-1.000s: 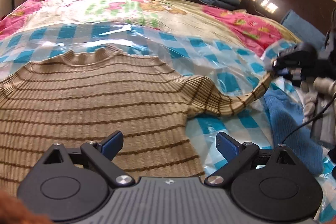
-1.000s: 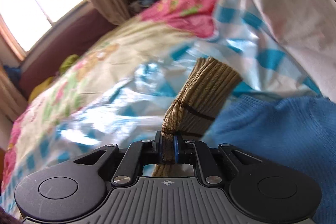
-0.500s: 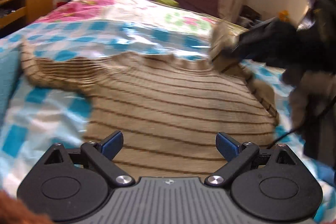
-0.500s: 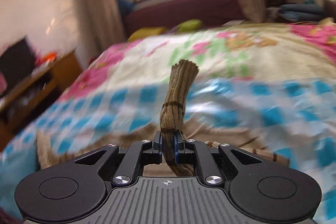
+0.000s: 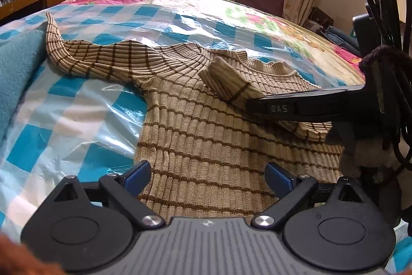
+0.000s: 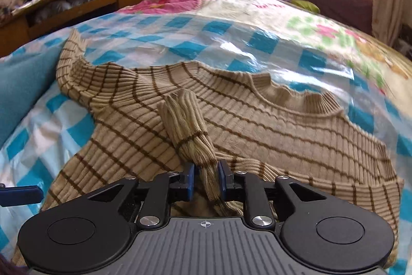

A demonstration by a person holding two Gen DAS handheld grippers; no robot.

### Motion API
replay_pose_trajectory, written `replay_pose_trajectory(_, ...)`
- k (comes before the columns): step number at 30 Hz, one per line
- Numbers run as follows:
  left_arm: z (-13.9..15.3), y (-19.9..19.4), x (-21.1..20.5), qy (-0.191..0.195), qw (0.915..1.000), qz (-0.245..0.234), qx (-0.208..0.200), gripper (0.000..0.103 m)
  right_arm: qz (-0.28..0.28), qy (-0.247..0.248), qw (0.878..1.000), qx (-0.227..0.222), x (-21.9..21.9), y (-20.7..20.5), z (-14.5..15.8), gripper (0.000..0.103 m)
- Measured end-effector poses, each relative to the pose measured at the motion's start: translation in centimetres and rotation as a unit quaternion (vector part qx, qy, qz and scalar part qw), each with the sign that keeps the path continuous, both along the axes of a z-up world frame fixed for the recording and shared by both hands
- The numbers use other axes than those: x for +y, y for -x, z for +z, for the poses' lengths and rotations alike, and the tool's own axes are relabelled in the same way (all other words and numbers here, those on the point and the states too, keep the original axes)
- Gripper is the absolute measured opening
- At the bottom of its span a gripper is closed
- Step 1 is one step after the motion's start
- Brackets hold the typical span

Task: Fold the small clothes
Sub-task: 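Carry the sleeve across the sweater body and open the right tool, then reach the left tool to the other sleeve cuff and close on it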

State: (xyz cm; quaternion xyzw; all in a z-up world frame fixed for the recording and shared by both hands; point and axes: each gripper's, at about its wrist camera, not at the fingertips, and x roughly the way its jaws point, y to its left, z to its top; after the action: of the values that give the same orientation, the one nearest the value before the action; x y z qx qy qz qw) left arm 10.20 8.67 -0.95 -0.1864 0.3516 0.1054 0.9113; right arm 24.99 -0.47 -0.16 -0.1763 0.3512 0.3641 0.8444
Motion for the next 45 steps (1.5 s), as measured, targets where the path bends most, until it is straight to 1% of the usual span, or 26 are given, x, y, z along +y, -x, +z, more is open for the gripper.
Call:
replay_pose_trajectory(2,0.0,0.0,0.3,0.004,1.0000,0.002,-0.002,0.099,0.017,0.002,1.000,0.002,0.9,0.3,-0.1,0.028)
replay_pose_trajectory(6,0.0,0.2,0.6,0.011,0.9999,0.006,-0.003,0.099,0.048,0.010,0.999,-0.008,2.3,1.1,0.0,0.028)
replay_pose_trajectory(8,0.0,0.2,0.8,0.012,0.9999,0.007,-0.004,0.099,0.052,0.025,0.998,-0.023,3.0,1.4,-0.1,0.027)
replay_pose_trajectory(10,0.0,0.3,0.8,0.012,0.9999,0.008,-0.005,0.099,0.053,0.038,0.998,-0.026,3.4,1.4,-0.3,0.026)
replay_pose_trajectory(12,0.0,0.3,0.8,0.012,0.9999,0.008,-0.004,0.099,0.049,0.039,0.998,-0.022,3.4,1.2,-0.5,0.010)
replay_pose_trajectory(14,0.0,0.3,0.8,0.012,0.9999,0.009,-0.004,0.099,0.029,0.026,0.999,-0.005,3.1,0.8,-0.2,0.004)
replay_pose_trajectory(17,0.1,0.4,0.9,0.016,0.9998,0.009,-0.008,0.099,-0.029,-0.033,0.999,0.021,1.3,-0.6,1.7,0.002)
replay_pose_trajectory(19,0.2,0.5,1.0,0.019,0.9997,0.010,-0.012,0.099,-0.071,-0.083,0.993,0.035,-0.2,-1.8,3.4,0.002)
replay_pose_trajectory(20,0.3,0.5,1.1,0.020,0.9996,0.010,-0.014,0.099,-0.082,-0.103,0.991,0.036,-0.6,-2.2,4.2,0.002)
replay_pose_trajectory(22,0.4,0.6,1.2,0.022,0.9996,0.011,-0.017,0.099,-0.089,-0.123,0.988,0.021,-0.6,-2.3,5.5,0.002)
replay_pose_trajectory(24,0.4,0.6,1.3,0.021,0.9995,0.012,-0.017,0.099,-0.081,-0.132,0.988,0.010,0.3,-2.1,6.0,0.002)
replay_pose_trajectory(27,0.3,0.6,1.5,0.022,0.9995,0.016,-0.016,0.099,-0.067,-0.120,0.990,0.003,2.3,-1.7,4.9,0.003)
replay_pose_trajectory(29,0.3,0.6,1.5,0.019,0.9996,0.017,-0.015,0.099,-0.050,-0.099,0.993,0.025,3.5,-1.8,3.1,0.012)
replay_pose_trajectory(30,0.3,0.6,1.5,0.018,0.9996,0.017,-0.014,0.099,-0.049,-0.086,0.994,0.034,3.9,-1.8,2.2,0.012)
replay_pose_trajectory(32,0.2,0.5,1.4,0.018,0.9996,0.016,-0.013,0.099,-0.047,-0.076,0.995,0.051,3.7,-1.7,1.1,0.012)
replay_pose_trajectory(33,0.2,0.5,1.4,0.019,0.9996,0.015,-0.013,0.099,-0.046,-0.080,0.994,0.059,3.2,-1.5,1.1,0.012)
replay_pose_trajectory(35,0.1,0.4,1.3,0.017,0.9997,0.013,-0.012,0.099,-0.049,-0.090,0.993,0.059,1.6,-1.3,1.6,0.014)
replay_pose_trajectory(38,-0.2,0.2,1.1,0.013,0.9998,0.012,-0.007,0.099,-0.085,-0.109,0.989,0.043,-2.4,-1.6,2.7,0.015)
replay_pose_trajectory(40,-0.3,0.1,0.8,0.008,0.9999,0.012,-0.005,0.099,-0.141,-0.115,0.983,0.034,-5.9,-2.7,2.5,0.015)
replay_pose_trajectory(43,-0.5,-0.1,0.4,-0.002,1.0000,0.007,-0.004,0.099,-0.242,-0.105,0.964,0.028,-11.2,-4.6,0.8,0.016)
replay_pose_trajectory(44,-0.6,-0.2,0.3,-0.004,1.0000,0.005,-0.003,0.099,-0.271,-0.094,0.958,0.026,-12.7,-5.2,0.0,0.018)
replay_pose_trajectory(45,-0.7,-0.3,0.2,-0.003,1.0000,0.003,0.000,0.099,-0.292,-0.078,0.953,0.028,-13.8,-5.6,-0.9,0.017)
